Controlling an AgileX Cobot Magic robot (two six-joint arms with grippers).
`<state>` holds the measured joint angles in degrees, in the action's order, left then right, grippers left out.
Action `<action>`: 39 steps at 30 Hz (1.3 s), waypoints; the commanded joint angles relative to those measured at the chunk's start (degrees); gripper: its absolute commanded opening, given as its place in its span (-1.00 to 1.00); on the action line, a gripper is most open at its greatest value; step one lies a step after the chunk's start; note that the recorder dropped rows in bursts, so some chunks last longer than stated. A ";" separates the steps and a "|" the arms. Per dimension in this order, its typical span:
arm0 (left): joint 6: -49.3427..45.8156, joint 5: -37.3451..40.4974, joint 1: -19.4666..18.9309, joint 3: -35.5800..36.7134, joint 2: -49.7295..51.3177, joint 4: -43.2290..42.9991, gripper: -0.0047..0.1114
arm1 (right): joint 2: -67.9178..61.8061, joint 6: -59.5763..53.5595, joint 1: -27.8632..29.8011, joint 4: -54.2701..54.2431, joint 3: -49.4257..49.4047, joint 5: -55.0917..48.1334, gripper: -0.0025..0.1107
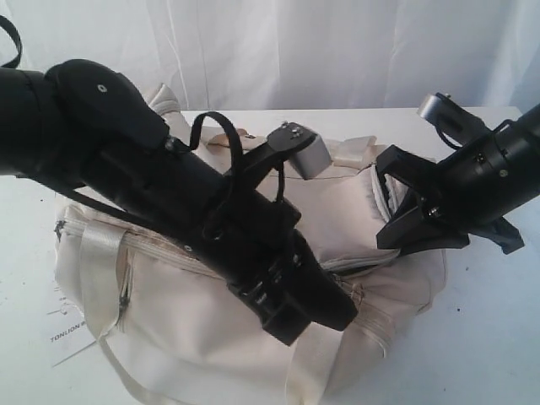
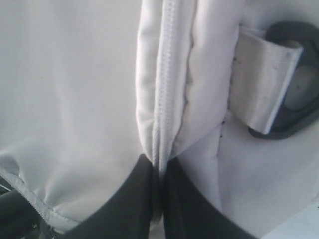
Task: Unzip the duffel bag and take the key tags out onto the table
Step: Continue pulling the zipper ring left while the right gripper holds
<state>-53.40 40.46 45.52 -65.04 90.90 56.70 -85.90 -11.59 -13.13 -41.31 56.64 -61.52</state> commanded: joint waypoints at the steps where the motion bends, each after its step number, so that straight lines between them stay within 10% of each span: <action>1: -0.93 -0.86 2.23 0.29 1.27 3.55 -0.92 | 0.11 -0.59 0.61 0.46 -0.14 0.86 -0.96; 22: -3.80 0.66 2.61 -8.44 7.51 4.58 -0.92 | 0.11 -1.33 0.61 0.48 -0.14 1.46 -0.96; 39: 18.71 3.00 2.61 -8.32 4.47 -23.44 -0.92 | 0.11 -1.68 0.61 0.62 -0.14 2.50 -0.96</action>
<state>-38.59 42.13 47.81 -73.11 96.07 36.15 -85.90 -12.14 -13.01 -41.31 56.64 -60.08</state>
